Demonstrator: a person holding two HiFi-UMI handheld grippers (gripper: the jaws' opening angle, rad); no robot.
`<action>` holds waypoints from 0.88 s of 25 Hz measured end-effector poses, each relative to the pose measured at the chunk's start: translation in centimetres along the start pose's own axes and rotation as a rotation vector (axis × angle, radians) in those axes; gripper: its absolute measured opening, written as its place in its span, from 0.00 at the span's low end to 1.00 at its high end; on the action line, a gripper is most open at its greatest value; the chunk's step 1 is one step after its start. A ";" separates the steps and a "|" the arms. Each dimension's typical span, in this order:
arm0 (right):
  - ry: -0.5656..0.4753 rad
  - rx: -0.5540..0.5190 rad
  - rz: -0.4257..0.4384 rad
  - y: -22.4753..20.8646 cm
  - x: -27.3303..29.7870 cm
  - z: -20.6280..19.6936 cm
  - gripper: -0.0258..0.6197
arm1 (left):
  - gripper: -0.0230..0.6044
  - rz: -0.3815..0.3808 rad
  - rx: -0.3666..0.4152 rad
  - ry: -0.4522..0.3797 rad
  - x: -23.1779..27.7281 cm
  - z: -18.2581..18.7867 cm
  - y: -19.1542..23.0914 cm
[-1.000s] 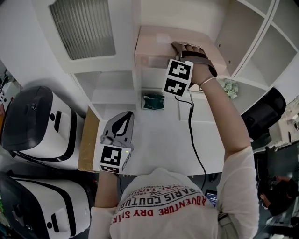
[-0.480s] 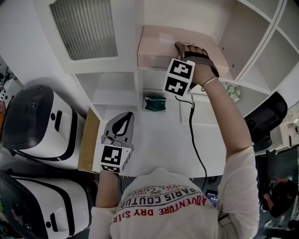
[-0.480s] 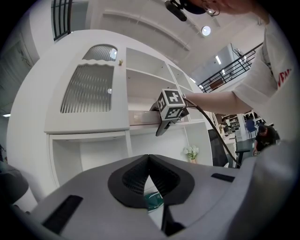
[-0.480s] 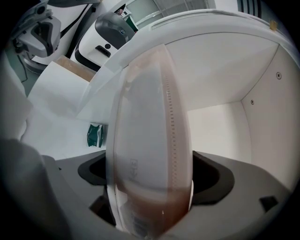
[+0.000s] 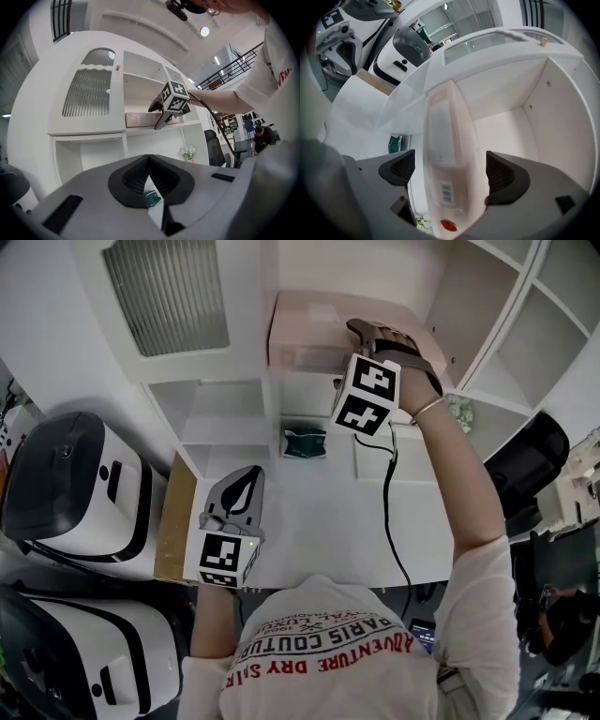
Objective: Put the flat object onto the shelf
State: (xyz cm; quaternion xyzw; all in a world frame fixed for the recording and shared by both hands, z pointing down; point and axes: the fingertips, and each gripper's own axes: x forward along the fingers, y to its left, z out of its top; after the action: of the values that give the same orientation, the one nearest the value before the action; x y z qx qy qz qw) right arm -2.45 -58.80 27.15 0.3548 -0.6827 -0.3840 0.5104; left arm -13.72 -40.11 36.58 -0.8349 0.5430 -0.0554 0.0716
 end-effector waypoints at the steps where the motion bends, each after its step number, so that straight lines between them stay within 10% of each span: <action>1: -0.008 0.008 -0.010 0.0 -0.7 0.1 0.78 | 0.06 -0.004 0.000 -0.001 -0.2 0.1 -0.3; 7: -0.049 0.148 -0.013 1.3 -4.2 -0.1 0.75 | 0.06 -0.039 -0.005 -0.001 -2.1 0.3 -2.0; 10: -0.113 0.281 -0.068 1.4 -6.3 -0.3 0.30 | 0.06 -0.051 -0.013 0.004 -2.8 0.1 -2.7; 14: -0.158 0.420 -0.105 3.0 -8.3 -1.5 0.13 | 0.06 -0.078 -0.024 0.020 -3.5 -0.3 -3.7; 22: -0.356 0.726 -0.197 8.0 -12.8 -4.1 0.10 | 0.06 -0.120 -0.017 0.014 -4.4 0.3 -5.5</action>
State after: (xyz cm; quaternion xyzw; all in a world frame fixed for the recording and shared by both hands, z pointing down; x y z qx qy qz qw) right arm 3.65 -44.64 29.57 0.5035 -0.8141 -0.2208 0.1869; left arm -10.53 -33.83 37.18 -0.8661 0.4929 -0.0607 0.0574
